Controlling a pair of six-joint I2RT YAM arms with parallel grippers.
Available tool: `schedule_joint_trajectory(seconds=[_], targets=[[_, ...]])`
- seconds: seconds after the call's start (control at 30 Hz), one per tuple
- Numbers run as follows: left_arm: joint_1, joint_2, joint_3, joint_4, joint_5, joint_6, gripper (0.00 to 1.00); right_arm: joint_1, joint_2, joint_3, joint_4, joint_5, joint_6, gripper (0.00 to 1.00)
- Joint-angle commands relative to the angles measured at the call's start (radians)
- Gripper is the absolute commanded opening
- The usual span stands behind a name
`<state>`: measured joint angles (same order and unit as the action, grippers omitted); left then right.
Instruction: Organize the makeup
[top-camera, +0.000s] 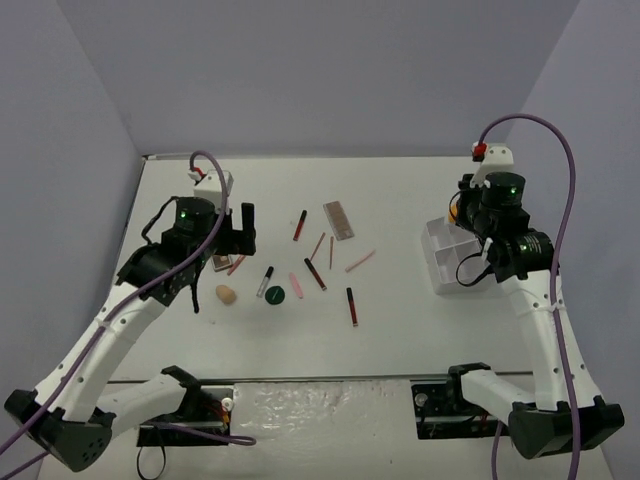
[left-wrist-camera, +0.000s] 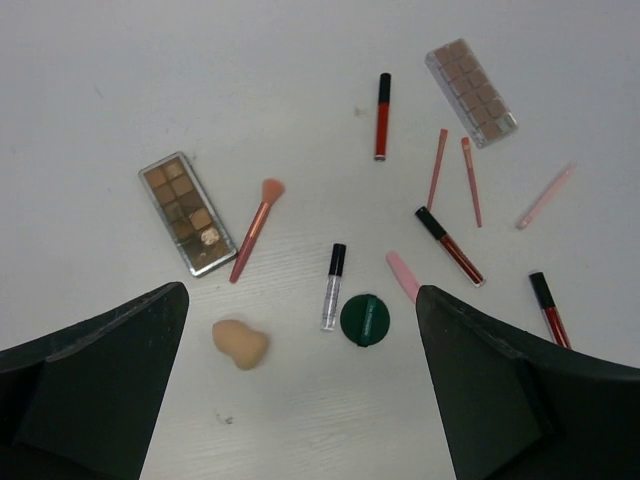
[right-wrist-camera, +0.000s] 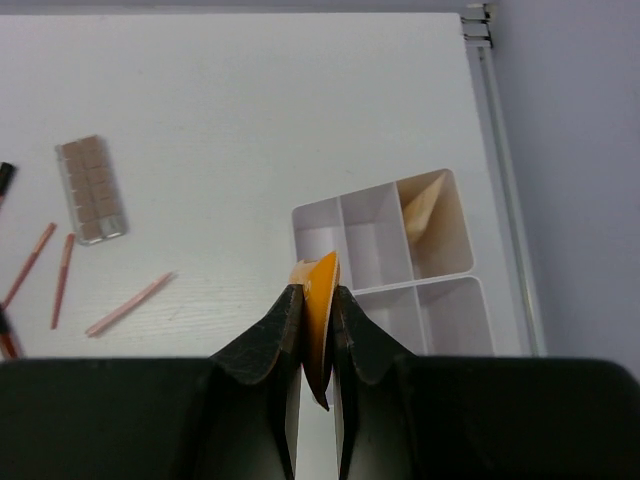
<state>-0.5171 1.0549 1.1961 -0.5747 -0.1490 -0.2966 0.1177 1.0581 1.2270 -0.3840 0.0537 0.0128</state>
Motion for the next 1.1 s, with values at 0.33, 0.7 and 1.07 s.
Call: schedule_joint_trajectory(seconds=[0.33,0.7,1.07], targets=[[0.155,-0.158,-0.176,-0.053,0.028,0.039,0.97,-0.235,0.151,0.009,0.152,0.072,-0.013,0.00],[0.176,-0.187,-0.190,-0.061,0.000,0.039,0.97,-0.290,0.228,0.010,0.186,0.077,-0.013,0.00],[0.185,-0.186,-0.193,-0.063,-0.003,0.037,0.97,-0.306,0.312,0.014,0.202,0.027,-0.013,0.00]])
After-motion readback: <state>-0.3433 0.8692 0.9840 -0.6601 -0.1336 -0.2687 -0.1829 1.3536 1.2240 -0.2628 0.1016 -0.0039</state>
